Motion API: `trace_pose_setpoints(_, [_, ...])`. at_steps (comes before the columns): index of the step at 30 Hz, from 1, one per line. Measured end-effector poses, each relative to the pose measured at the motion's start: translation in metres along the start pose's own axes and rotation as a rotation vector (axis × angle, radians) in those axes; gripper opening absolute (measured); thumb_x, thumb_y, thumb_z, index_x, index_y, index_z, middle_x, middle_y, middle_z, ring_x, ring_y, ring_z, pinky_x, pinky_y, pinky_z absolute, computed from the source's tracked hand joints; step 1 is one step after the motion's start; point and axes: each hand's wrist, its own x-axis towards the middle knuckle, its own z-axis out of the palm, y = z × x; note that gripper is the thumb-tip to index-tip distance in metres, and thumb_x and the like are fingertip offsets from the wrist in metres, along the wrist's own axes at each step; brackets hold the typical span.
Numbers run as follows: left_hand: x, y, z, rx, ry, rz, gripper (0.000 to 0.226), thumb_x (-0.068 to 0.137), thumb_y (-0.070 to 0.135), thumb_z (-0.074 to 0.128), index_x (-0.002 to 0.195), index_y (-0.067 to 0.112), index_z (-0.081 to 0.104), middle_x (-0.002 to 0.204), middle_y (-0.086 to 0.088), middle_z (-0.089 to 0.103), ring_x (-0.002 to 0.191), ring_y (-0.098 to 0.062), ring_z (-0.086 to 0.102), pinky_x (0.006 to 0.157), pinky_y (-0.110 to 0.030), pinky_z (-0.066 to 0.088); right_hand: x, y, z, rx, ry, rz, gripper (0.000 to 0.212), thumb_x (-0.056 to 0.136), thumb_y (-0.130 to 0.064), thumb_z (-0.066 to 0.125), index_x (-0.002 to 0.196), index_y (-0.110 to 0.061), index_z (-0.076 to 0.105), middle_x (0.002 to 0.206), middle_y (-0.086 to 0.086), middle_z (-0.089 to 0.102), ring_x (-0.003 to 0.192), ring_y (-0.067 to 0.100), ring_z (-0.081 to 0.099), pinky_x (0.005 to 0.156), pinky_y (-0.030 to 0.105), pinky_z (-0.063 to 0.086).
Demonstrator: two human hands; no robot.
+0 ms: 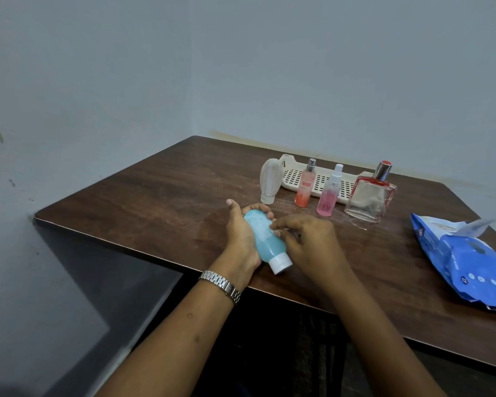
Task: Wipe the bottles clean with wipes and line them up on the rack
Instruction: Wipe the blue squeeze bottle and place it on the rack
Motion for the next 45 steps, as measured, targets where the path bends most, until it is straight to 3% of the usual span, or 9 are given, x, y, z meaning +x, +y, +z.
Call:
trace_pose_setpoints(2, [0.001, -0.001, 0.0, -0.005, 0.003, 0.006, 0.075, 0.096, 0.063, 0.012, 0.063, 0.006, 0.049, 0.05, -0.006, 0.049, 0.043, -0.016, 0.046, 0.048, -0.022, 0.042, -0.001, -0.001, -0.006, -0.019, -0.048, -0.022, 0.016, 0.081, -0.004, 0.068, 0.091, -0.013, 0.076, 0.094, 0.0, 0.073, 0.088, 0.014, 0.066, 0.084, 0.023, 0.048])
trace_pose_setpoints(6, [0.002, -0.002, 0.001, -0.012, 0.006, 0.015, 0.076, 0.096, 0.063, 0.012, 0.061, 0.007, 0.048, 0.048, -0.006, 0.05, 0.04, -0.016, 0.046, 0.048, -0.021, 0.042, 0.005, 0.001, -0.015, -0.017, -0.121, 0.019, 0.017, 0.081, -0.007, 0.067, 0.092, -0.016, 0.076, 0.093, -0.003, 0.073, 0.085, 0.01, 0.064, 0.072, 0.004, 0.038])
trace_pose_setpoints(12, [0.005, -0.001, 0.001, 0.002, 0.033, 0.028, 0.075, 0.097, 0.062, 0.013, 0.063, 0.006, 0.049, 0.048, -0.007, 0.052, 0.039, -0.015, 0.048, 0.041, -0.017, 0.043, 0.003, -0.016, -0.005, -0.123, -0.097, -0.009, 0.019, 0.086, -0.011, 0.061, 0.099, -0.017, 0.073, 0.103, 0.001, 0.071, 0.096, 0.019, 0.063, 0.087, 0.031, 0.046])
trace_pose_setpoints(19, [0.008, -0.002, 0.002, 0.0, 0.025, 0.025, 0.077, 0.096, 0.063, 0.012, 0.062, 0.006, 0.049, 0.047, -0.006, 0.051, 0.042, -0.017, 0.047, 0.05, -0.024, 0.043, 0.013, -0.014, -0.018, -0.198, -0.208, 0.02, 0.022, 0.087, -0.009, 0.058, 0.099, -0.019, 0.073, 0.105, -0.002, 0.07, 0.098, 0.016, 0.061, 0.085, 0.024, 0.041])
trace_pose_setpoints(25, [0.008, 0.0, 0.003, -0.012, 0.023, 0.017, 0.076, 0.097, 0.063, 0.012, 0.064, 0.005, 0.048, 0.049, -0.007, 0.051, 0.044, -0.017, 0.047, 0.049, -0.021, 0.043, -0.003, -0.028, -0.008, -0.172, -0.208, -0.097, 0.025, 0.081, -0.014, 0.051, 0.094, -0.013, 0.072, 0.097, 0.006, 0.069, 0.094, 0.026, 0.06, 0.078, 0.033, 0.045])
trace_pose_setpoints(29, [0.007, -0.001, 0.006, -0.012, 0.026, 0.03, 0.076, 0.097, 0.062, 0.012, 0.064, 0.004, 0.048, 0.053, -0.008, 0.048, 0.046, -0.017, 0.046, 0.048, -0.022, 0.043, 0.008, -0.019, -0.016, -0.244, -0.315, -0.052, 0.026, 0.086, -0.008, 0.056, 0.106, -0.017, 0.07, 0.112, 0.003, 0.065, 0.106, 0.02, 0.057, 0.089, 0.032, 0.042])
trace_pose_setpoints(36, [0.005, 0.001, 0.003, -0.012, 0.02, 0.023, 0.076, 0.097, 0.062, 0.012, 0.063, 0.005, 0.048, 0.048, -0.007, 0.051, 0.047, -0.018, 0.048, 0.056, -0.027, 0.043, -0.007, -0.021, 0.007, -0.221, -0.124, -0.224, 0.017, 0.07, -0.007, 0.054, 0.078, -0.014, 0.068, 0.075, 0.004, 0.065, 0.07, 0.024, 0.06, 0.061, 0.026, 0.041])
trace_pose_setpoints(42, [0.005, -0.001, 0.003, 0.009, 0.025, 0.045, 0.073, 0.098, 0.06, 0.011, 0.063, 0.007, 0.047, 0.046, -0.006, 0.052, 0.041, -0.017, 0.052, 0.047, -0.019, 0.045, -0.004, -0.018, 0.003, -0.006, 0.017, -0.087, 0.026, 0.087, -0.008, 0.057, 0.096, -0.021, 0.036, 0.082, 0.002, 0.06, 0.074, 0.025, 0.059, 0.063, 0.033, 0.044])
trace_pose_setpoints(45, [0.004, 0.0, 0.002, 0.028, 0.052, 0.052, 0.07, 0.099, 0.059, 0.014, 0.063, 0.009, 0.049, 0.045, -0.004, 0.055, 0.041, -0.016, 0.055, 0.05, -0.022, 0.045, -0.01, -0.026, 0.01, 0.016, -0.022, -0.131, 0.026, 0.09, -0.014, 0.053, 0.106, -0.025, 0.036, 0.09, 0.006, 0.062, 0.082, 0.025, 0.06, 0.067, 0.033, 0.045])
